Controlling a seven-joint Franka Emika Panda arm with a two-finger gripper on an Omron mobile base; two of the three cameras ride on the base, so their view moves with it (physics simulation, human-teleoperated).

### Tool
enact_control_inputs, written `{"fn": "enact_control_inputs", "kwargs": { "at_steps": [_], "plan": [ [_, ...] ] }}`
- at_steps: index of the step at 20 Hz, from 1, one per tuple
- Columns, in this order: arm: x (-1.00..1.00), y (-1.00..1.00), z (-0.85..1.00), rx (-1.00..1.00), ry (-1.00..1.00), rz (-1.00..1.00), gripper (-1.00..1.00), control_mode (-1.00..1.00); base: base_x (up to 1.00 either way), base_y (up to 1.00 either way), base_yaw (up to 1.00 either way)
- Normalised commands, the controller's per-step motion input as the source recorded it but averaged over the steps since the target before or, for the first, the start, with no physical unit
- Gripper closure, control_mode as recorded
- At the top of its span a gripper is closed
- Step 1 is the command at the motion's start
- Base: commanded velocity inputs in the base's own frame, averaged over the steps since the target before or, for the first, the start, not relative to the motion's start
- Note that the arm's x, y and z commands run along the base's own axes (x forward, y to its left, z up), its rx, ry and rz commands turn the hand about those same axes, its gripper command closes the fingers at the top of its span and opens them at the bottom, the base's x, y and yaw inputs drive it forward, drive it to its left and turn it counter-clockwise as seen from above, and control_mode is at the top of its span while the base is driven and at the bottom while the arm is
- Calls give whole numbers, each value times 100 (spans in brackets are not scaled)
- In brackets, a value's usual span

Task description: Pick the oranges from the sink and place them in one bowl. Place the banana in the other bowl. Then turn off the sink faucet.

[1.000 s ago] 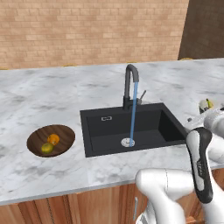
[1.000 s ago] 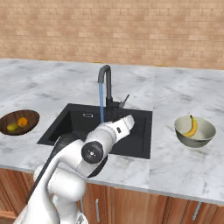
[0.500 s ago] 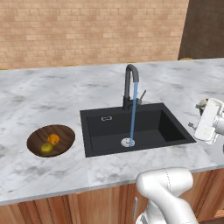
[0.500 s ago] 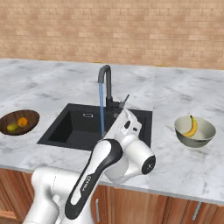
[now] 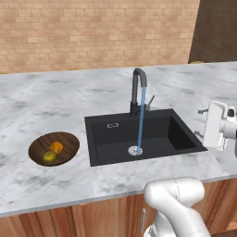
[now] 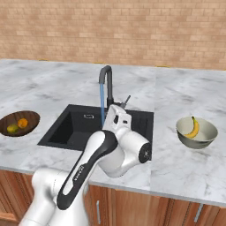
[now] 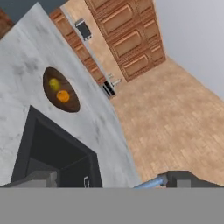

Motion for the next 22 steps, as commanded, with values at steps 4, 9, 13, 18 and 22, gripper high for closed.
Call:
{"fn": "enact_control_inputs", "kwargs": {
  "at_steps": [4,9,13,18,22],
  "plan": [
    [0,0,0,1,6,-17,-100,-100,0,0,0],
    [0,1,4,15,16,-39,-100,-100,0,0,0],
    [0,13,2,23,16,-42,-100,-100,0,0,0],
    [21,14,0,22,11,-33,-100,-100,0,0,0],
    [42,0,0,13,5,-13,-100,-100,0,0,0]
  ]
}}
